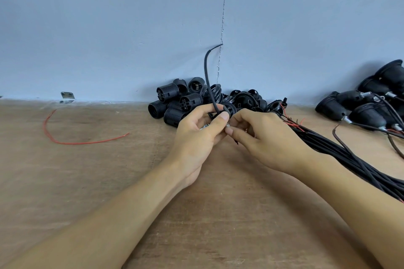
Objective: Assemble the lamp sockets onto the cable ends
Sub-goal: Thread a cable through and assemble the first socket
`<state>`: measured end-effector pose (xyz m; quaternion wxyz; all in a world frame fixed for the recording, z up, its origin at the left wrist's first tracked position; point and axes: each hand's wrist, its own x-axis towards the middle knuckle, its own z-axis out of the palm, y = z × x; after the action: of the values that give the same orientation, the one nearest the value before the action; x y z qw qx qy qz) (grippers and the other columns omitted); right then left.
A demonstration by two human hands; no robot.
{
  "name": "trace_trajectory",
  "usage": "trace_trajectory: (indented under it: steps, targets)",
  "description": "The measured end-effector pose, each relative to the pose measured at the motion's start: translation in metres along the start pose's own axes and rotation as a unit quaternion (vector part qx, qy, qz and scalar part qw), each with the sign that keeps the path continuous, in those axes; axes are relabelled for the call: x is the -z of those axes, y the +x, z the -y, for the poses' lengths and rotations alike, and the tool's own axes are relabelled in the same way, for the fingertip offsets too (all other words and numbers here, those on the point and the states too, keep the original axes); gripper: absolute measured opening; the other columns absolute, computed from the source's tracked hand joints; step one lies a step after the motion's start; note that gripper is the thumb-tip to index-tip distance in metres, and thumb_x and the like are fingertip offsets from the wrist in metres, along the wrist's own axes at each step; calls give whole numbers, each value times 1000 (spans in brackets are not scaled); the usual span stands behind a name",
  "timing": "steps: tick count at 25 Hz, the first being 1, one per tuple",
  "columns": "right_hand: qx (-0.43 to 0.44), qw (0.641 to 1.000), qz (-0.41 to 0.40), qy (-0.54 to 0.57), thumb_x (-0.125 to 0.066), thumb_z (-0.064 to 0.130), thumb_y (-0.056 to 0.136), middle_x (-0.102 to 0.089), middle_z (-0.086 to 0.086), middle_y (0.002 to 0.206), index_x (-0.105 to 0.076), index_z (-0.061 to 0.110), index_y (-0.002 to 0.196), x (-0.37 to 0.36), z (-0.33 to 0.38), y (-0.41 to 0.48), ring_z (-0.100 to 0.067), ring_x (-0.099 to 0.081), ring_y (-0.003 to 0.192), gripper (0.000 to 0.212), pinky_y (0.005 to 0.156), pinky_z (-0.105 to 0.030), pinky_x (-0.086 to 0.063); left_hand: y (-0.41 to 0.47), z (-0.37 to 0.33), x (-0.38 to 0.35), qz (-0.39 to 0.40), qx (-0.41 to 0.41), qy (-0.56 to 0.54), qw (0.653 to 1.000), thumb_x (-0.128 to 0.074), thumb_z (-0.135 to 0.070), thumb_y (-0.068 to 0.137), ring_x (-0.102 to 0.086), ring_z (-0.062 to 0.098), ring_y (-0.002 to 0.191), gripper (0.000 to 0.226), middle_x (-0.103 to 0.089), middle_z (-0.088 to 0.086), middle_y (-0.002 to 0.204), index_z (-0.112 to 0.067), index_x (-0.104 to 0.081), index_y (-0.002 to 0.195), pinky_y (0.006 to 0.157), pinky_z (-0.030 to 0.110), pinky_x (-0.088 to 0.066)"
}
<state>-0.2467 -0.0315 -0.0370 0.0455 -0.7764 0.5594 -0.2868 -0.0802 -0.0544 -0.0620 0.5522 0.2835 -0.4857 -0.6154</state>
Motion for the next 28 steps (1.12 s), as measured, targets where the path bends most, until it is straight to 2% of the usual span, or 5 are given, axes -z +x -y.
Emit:
trace_trajectory:
  steps: [3,14,17,21,28]
  targets:
    - [14,1000,4,-3,-58,44,97,-58,21,73,-61,34,92,-2,-2,-1,5,-52,68,11,62,-24,-38,0,0,1,-1,-7,12,1000,-65,-9,98,-71,22,99,16,-72,5,102,-11,-69,113,86,27,-59]
    - [5,991,129,-26,-61,41,95,-67,16,72,-61,32,83,19,-15,6,-2,-59,69,15,65,-22,-46,2,-5,-3,-28,-26,8,999,-68,-15,97,-76,24,100,15,-77,10,104,-10,-69,111,90,33,-61]
    - [-26,991,96,-93,-59,47,94,-62,16,78,-59,32,86,21,-20,6,-2,-57,75,16,72,-34,-50,6,-10,0,-44,-30,-11,999,-67,-14,97,-77,25,98,15,-78,2,94,-11,-67,112,88,34,-61]
    - [-33,997,-12,-72,-61,52,87,-57,15,82,-57,34,81,38,-23,11,0,-54,77,20,65,-30,-45,9,-13,2,-63,-27,-32,997,-68,-15,97,-77,27,94,22,-78,-3,85,-8,-62,117,87,35,-62]
    - [-147,980,39,-132,-66,55,86,-62,13,78,-60,30,77,41,-38,12,-8,-58,81,27,67,-33,-45,7,-6,3,-88,-32,-12,996,-71,-4,92,-77,27,95,15,-77,5,88,-11,-64,102,84,32,-62]
